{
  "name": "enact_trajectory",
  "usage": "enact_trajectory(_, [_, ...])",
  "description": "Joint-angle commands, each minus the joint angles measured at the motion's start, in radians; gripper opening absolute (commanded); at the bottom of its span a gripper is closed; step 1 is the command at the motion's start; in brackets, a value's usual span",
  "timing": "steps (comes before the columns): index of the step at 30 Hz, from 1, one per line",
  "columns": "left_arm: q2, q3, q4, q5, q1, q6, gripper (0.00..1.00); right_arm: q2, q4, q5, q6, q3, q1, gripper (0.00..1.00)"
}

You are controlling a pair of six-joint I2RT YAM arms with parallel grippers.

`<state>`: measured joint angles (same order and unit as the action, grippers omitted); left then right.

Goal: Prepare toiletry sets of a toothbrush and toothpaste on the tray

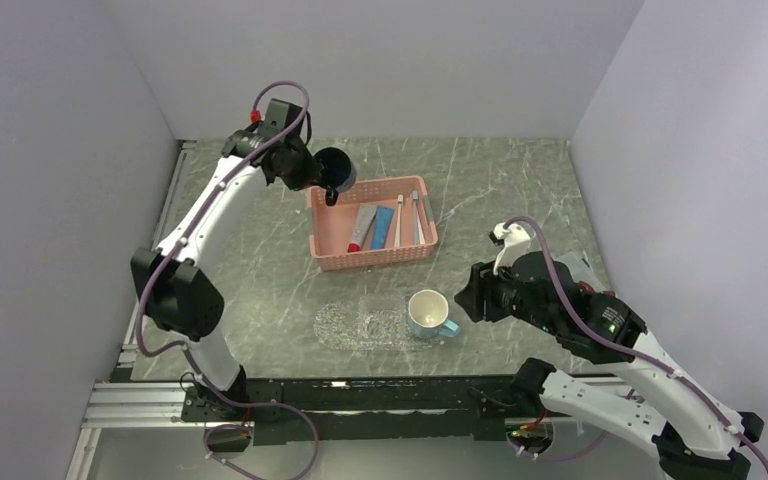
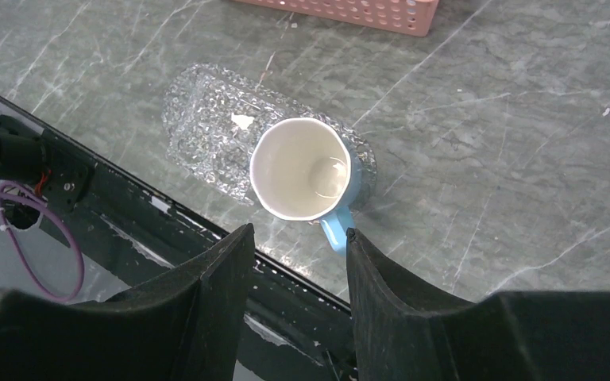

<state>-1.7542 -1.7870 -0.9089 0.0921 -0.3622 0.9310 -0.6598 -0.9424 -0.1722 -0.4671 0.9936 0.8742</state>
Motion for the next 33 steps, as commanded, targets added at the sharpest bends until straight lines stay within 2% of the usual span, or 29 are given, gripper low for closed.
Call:
enact_trajectory(1, [0.126, -0.041, 0.002, -0.046, 0.003, -0.183, 0.0, -0.006, 0.026, 0.013, -0.009, 0.023, 0.005, 0.49])
enact_trajectory(9, [0.239, -0.01, -0.125, -0.125, 0.002, -0.4, 0.0, -0.036, 0.049, 0.005, 0.005, 0.014, 0.005, 0.49])
enact_trajectory(16, [0.353, 0.101, -0.215, -0.137, -0.02, -0.57, 0.0, -0.066, 0.084, 0.006, 0.007, -0.012, 0.004, 0.49])
enact_trajectory(19, [0.4, 0.158, -0.244, -0.097, -0.046, -0.61, 0.0, -0.08, 0.1, 0.005, 0.005, -0.024, 0.005, 0.49])
enact_trajectory(28, [0.475, 0.32, -0.267, -0.095, -0.141, -0.691, 0.0, -0.098, 0.092, -0.038, -0.008, -0.031, 0.005, 0.48])
enact_trajectory(33, [0.514, 0.45, -0.218, -0.133, -0.16, -0.706, 0.0, -0.094, 0.082, -0.043, -0.032, -0.039, 0.003, 0.48])
